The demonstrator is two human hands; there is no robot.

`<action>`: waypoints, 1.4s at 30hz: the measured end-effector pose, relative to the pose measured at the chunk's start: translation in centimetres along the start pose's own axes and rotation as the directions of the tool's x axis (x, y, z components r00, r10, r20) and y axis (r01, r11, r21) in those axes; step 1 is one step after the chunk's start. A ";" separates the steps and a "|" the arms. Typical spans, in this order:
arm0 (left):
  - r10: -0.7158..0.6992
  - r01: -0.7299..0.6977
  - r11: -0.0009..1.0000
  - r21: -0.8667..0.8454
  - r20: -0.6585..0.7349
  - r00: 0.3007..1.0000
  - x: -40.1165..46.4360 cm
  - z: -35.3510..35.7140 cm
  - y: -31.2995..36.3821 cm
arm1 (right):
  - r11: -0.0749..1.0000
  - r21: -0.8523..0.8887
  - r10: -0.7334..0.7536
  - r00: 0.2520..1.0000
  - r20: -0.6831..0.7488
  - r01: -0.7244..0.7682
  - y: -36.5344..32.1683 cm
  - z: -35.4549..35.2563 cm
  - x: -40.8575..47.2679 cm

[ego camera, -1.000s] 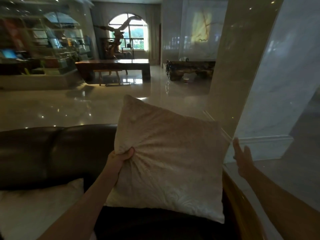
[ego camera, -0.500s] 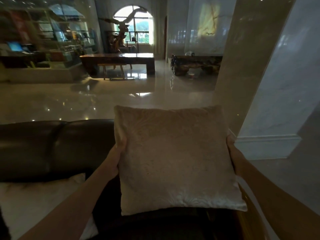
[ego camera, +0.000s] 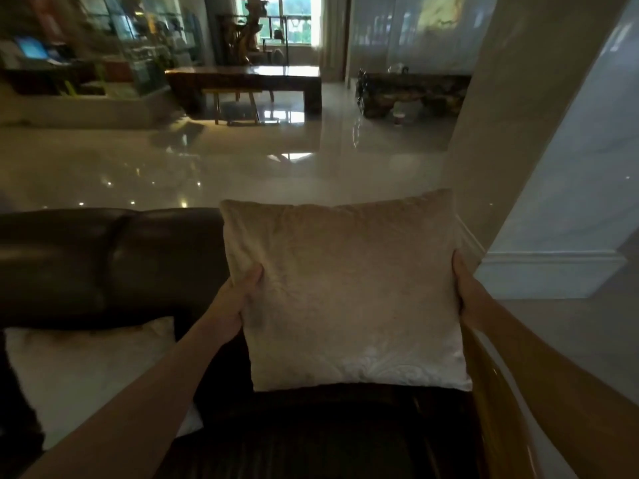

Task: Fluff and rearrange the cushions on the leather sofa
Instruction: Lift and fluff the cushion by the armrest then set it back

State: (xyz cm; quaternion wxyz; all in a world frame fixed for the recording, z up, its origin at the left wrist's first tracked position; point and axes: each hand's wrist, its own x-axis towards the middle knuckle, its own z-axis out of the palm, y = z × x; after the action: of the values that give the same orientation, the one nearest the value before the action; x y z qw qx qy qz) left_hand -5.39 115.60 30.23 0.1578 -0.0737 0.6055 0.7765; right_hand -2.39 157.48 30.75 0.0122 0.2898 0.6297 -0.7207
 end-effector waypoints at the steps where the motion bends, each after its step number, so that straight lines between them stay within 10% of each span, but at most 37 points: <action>1: -0.016 0.016 1.000 -0.004 -0.013 1.000 0.4 -0.2 -0.5 | 1.000 0.007 -0.007 1.000 0.018 0.007 0.3 0.0 0.5; 17: -0.213 0.221 0.974 0.049 -0.128 0.969 5.7 -0.9 -11.7 | 0.995 0.054 0.068 0.970 0.234 -0.083 10.3 -0.4 8.5; 32: -0.369 0.383 0.913 0.140 -0.114 0.922 8.1 -2.8 -21.0 | 0.950 -0.029 0.312 0.944 0.108 -0.310 20.8 -0.5 12.3; 42: -0.323 0.382 0.891 0.246 -0.249 0.913 6.0 -3.3 -17.1 | 0.965 -0.223 0.171 0.976 0.132 -0.139 19.4 0.8 7.6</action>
State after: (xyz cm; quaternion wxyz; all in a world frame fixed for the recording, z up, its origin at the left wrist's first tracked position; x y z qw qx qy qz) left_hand -5.60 117.10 11.85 0.2436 -0.2369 0.7016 0.6263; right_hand -1.57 155.35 10.02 0.1470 0.2802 0.6755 -0.6660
